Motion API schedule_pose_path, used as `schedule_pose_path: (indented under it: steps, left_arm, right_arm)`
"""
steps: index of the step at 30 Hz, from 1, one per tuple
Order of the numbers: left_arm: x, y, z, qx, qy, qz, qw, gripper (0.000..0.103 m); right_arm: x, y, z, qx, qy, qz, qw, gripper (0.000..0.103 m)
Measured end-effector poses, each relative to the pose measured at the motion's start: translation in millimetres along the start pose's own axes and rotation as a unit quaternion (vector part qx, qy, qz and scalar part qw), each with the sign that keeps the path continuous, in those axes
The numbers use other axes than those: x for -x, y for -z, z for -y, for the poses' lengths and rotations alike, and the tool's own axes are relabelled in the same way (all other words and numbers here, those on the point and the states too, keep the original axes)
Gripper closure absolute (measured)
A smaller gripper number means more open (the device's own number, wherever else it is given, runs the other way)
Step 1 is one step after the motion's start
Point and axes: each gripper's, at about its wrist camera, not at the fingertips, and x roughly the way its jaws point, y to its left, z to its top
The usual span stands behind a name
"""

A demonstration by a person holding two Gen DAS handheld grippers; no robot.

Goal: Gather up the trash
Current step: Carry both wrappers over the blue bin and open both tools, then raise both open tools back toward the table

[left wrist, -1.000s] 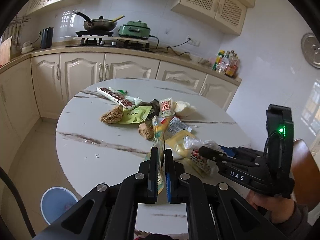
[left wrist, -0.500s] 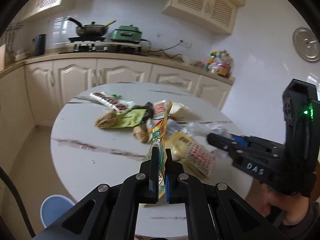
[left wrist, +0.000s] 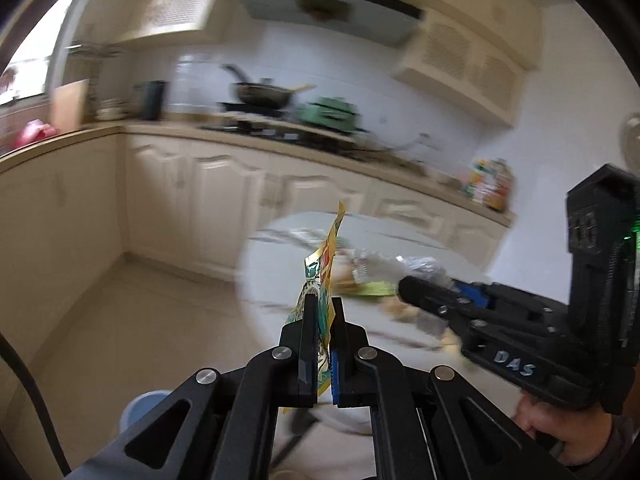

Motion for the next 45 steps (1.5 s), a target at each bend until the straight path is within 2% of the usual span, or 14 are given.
schedule_pose_path:
  steps: [3, 6, 9, 12, 16, 21, 26, 28, 29, 31, 34, 39, 43, 45]
  left_arm:
    - [20, 12, -54, 0.032, -0.068, -0.011, 0.9971, 0.102]
    - [32, 29, -103, 0.069, -0.112, -0.029, 0.9909, 0.102]
    - [27, 51, -140, 0.1, -0.142, -0.061, 0.9829, 0.102]
    - [0, 74, -173, 0.131, -0.152, -0.105, 0.974, 0.102]
    - [-54, 108, -217, 0.17, -0.15, -0.172, 0.9587, 0.102]
    - [-128, 139, -270, 0.199, -0.142, -0.248, 0.9376, 0.102]
    - [-187, 156, -310, 0.214, -0.152, -0.301, 0.9167, 0.101]
    - [-208, 148, -325, 0.22, -0.163, -0.311, 0.9101, 0.092]
    - [-217, 146, -331, 0.221, -0.169, -0.317, 0.9067, 0.087]
    - [-229, 144, -339, 0.224, -0.188, -0.322, 0.9003, 0.058]
    - [-237, 133, -341, 0.235, -0.194, -0.316, 0.8983, 0.054]
    - [-215, 118, -332, 0.235, -0.222, -0.296, 0.8989, 0.048]
    - [-186, 94, -325, 0.233, -0.243, -0.271, 0.9019, 0.046]
    - [-175, 83, -314, 0.234, -0.253, -0.255, 0.9033, 0.043]
  right_arm:
    - [-32, -8, -49, 0.032, -0.045, -0.008, 0.998, 0.081]
    - [-71, -6, -100, 0.064, -0.085, -0.029, 0.994, 0.081]
    - [-115, 5, -143, 0.094, -0.11, -0.059, 0.988, 0.081]
    - [-165, 30, -169, 0.112, -0.129, -0.102, 0.98, 0.081]
    - [-247, 73, -178, 0.1, -0.136, -0.193, 0.967, 0.081]
    - [-342, 130, -159, 0.054, -0.131, -0.298, 0.944, 0.081]
    - [-403, 170, -146, 0.03, -0.128, -0.355, 0.926, 0.08]
    - [-422, 181, -146, 0.03, -0.129, -0.366, 0.921, 0.08]
    - [-430, 185, -145, 0.026, -0.133, -0.37, 0.919, 0.08]
    - [-442, 190, -145, 0.019, -0.139, -0.376, 0.916, 0.079]
    - [-453, 191, -140, 0.012, -0.146, -0.378, 0.914, 0.076]
    - [-447, 188, -139, -0.007, -0.171, -0.373, 0.912, 0.066]
    - [-422, 173, -147, 0.005, -0.165, -0.354, 0.92, 0.043]
    - [-407, 160, -150, 0.01, -0.168, -0.346, 0.923, 0.037]
